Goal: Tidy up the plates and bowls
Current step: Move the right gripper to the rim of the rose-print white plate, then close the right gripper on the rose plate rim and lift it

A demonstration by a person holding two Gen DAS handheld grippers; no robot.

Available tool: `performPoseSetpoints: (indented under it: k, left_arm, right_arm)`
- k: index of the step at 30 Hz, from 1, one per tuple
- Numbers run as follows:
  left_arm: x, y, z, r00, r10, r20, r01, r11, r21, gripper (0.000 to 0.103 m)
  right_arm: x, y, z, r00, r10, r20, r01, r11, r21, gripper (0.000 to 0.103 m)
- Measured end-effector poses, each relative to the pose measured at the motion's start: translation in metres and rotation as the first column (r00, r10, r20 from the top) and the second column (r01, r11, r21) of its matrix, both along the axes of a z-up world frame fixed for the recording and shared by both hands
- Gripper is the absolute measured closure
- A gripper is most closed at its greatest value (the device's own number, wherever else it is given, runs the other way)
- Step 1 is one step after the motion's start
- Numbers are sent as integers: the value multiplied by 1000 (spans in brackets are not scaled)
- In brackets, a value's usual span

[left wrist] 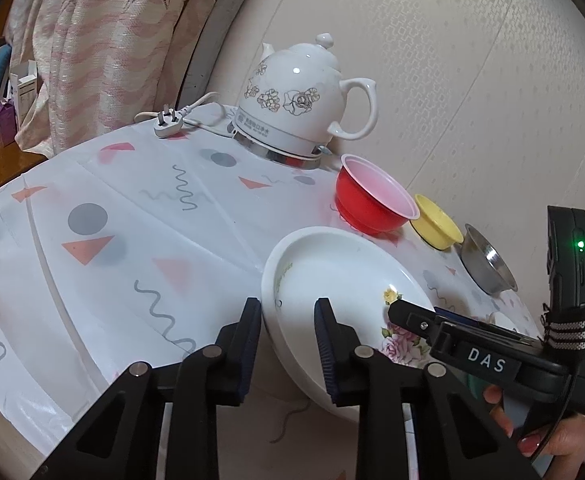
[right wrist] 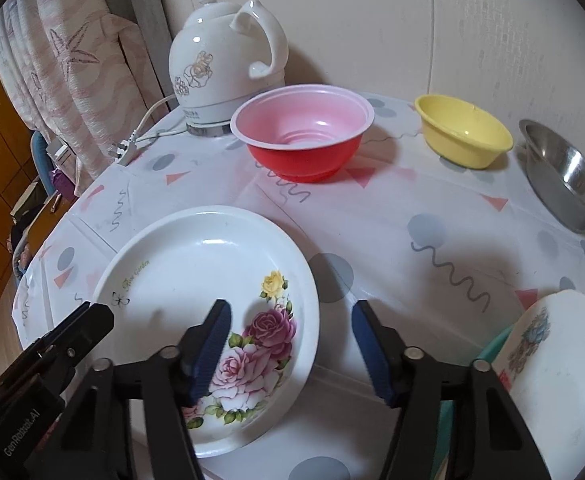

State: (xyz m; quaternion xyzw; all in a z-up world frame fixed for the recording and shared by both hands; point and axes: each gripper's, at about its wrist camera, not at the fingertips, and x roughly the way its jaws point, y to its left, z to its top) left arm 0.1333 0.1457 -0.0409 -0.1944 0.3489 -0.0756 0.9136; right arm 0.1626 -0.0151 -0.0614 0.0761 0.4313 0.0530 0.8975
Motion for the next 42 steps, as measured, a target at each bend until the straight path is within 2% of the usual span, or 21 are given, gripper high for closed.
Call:
performPoseSetpoints:
  k: [5, 10, 14, 18, 22, 28, 29, 30, 31, 34, 37, 39, 42]
  left_arm:
    - [4, 1, -7, 999, -28, -33, 28, 1000, -3, 78]
    - [5, 1, -9, 999, -38, -37, 38, 999, -4, 78]
    - [5, 1, -9, 999, -38, -33, 38, 999, 0, 78]
    - [6, 0, -10, 999, -44, -25, 44, 999, -12, 82]
    - [7, -1, -9, 998, -49, -27, 49, 999, -8, 83]
    - [7, 1, -9, 998, -62, -23, 61, 998, -12, 82]
    - [8, 2, -9, 998, -66, -22, 66, 998, -15, 82]
    - [7, 2, -9, 997, -69, -22, 69, 998, -15, 82]
    - [7, 2, -9, 997, -70, -23, 70, 997, -12, 82]
    - [4, 6, -8, 997, -69, -24, 69, 998, -6, 83]
    - [1, 10, -9, 997, -72, -17, 72, 997, -21, 83]
    - [0, 8, -8, 998, -65, -8, 65, 998, -3, 82]
    - [-3, 5, -7, 998, -64, 11, 63, 997, 46, 83]
  right_arm:
    - [1, 1, -4, 1000, 15, 2, -16, 1000, 25, 62]
    - [1, 6, -5, 999, 31, 13, -31, 999, 17, 66]
    - [-3, -2, 0, 999, 8, 42, -10, 998, 58, 65]
    - [-6, -2, 9, 996, -18, 90, 18, 1000, 1, 45]
    - [3, -6, 3, 998, -42, 42, 41, 999, 30, 46]
    - [7, -1, -4, 1000, -3, 11, 2, 999, 48, 45]
    - [8, 0, -4, 1000, 3, 10, -3, 999, 42, 49]
    - [9, 1, -4, 1000, 21, 13, -22, 998, 54, 62]
    - [9, 2, -4, 999, 33, 15, -33, 997, 63, 69]
    - [6, 0, -5, 999, 43, 15, -44, 993, 107, 74]
    - [5, -1, -6, 998, 57, 15, -58, 987, 147, 74]
    - [5, 3, -6, 998, 60, 22, -62, 991, 119, 74]
    - [3, 7, -4, 997, 59, 50, -62, 996, 62, 84]
